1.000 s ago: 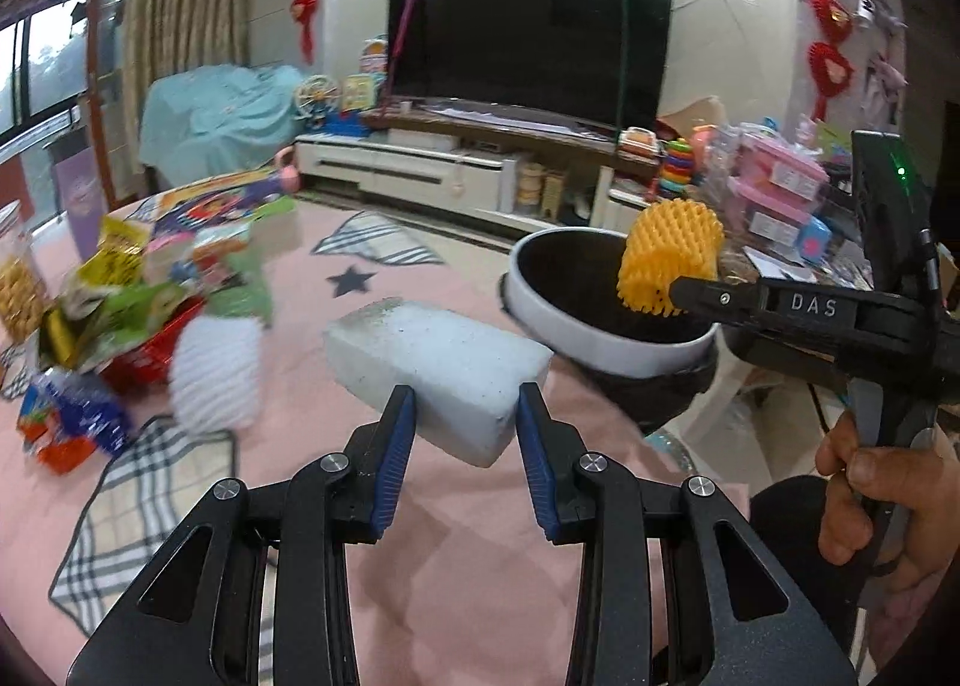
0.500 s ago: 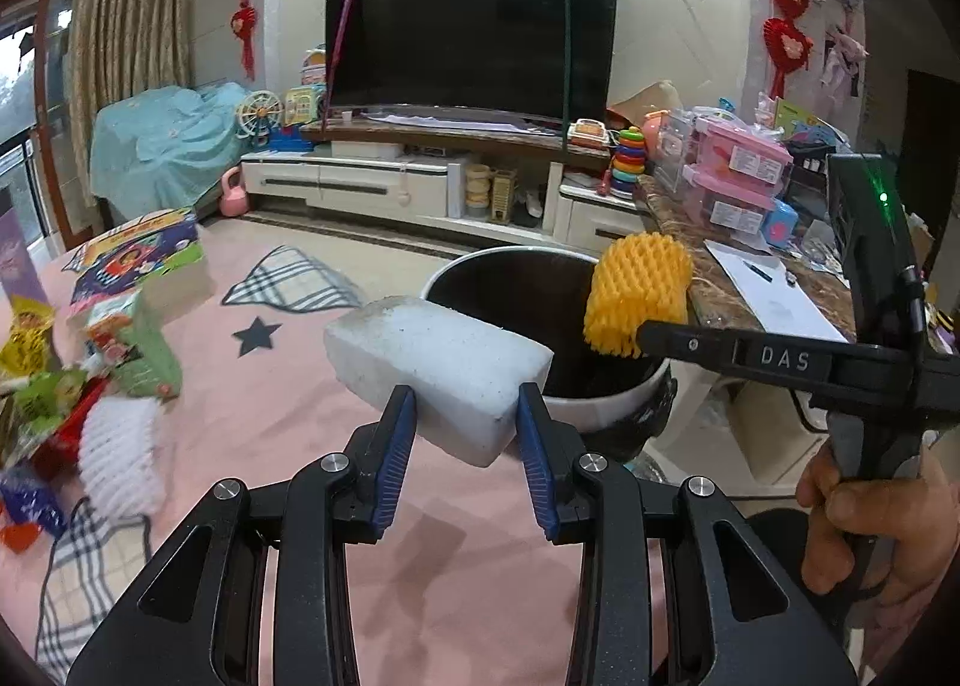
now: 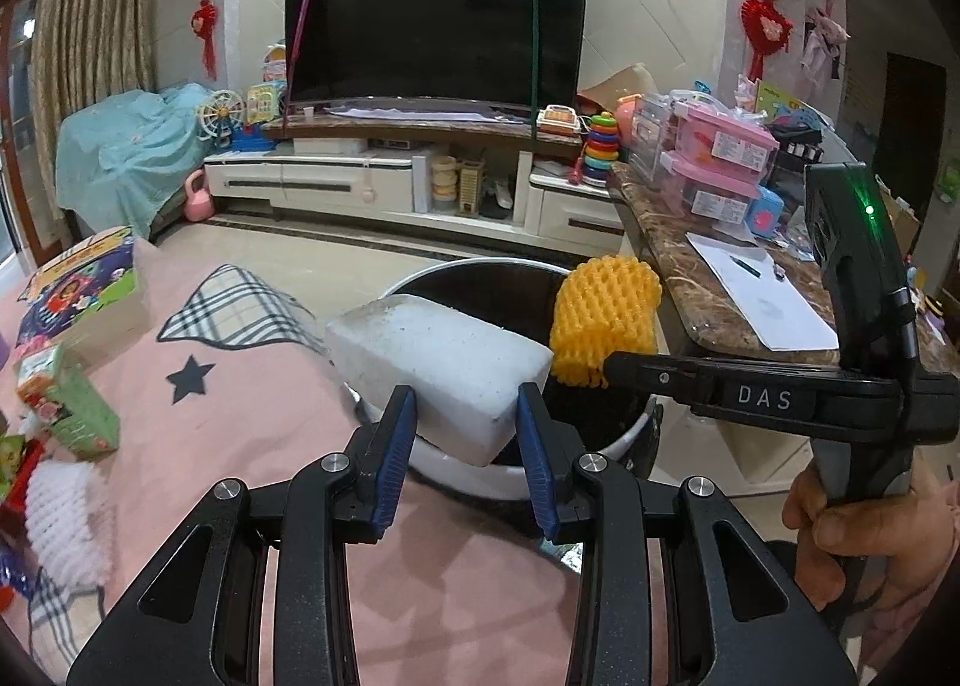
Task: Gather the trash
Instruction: 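Carry the foam block over the bin and open the left tool while the right tool drops the yellow net, then grasp the crumpled snack wrapper with the left tool while the right tool grasps the white foam net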
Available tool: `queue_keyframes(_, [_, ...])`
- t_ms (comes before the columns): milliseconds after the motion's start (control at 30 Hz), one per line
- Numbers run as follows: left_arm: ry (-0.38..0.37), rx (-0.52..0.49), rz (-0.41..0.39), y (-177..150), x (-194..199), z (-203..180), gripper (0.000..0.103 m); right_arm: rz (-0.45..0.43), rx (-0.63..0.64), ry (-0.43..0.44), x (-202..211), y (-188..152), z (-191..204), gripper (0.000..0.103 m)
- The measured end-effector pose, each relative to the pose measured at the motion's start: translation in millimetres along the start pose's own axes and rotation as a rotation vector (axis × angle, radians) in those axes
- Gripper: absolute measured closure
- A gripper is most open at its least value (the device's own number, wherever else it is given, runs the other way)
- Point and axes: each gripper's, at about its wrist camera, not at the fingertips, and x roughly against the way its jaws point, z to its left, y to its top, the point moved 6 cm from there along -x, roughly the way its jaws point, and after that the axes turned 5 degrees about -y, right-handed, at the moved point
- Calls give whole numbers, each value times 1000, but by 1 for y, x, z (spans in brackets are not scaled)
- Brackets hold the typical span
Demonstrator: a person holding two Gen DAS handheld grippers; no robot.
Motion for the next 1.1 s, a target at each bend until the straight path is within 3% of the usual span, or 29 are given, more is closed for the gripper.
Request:
queue_keyframes(300, [-11, -17, 38, 3, -24, -2, 69, 26, 4, -9, -12, 6, -9, 82])
queue_keyframes(433, [-1, -3, 77, 0, -35, 0, 60, 36, 5, -12, -15, 8, -13, 78])
queue_keyframes(567, [4, 19, 79, -3, -34, 2, 45, 37, -5, -19, -15, 12, -17, 62])
queue_keyframes(867, [44, 84, 53, -23, -7, 21, 32, -2, -8, -10, -6, 12, -9, 33])
queue_keyframes(1100, [109, 183, 34, -51, 28, 54, 28, -31, -13, 32, 1, 4, 14, 21])
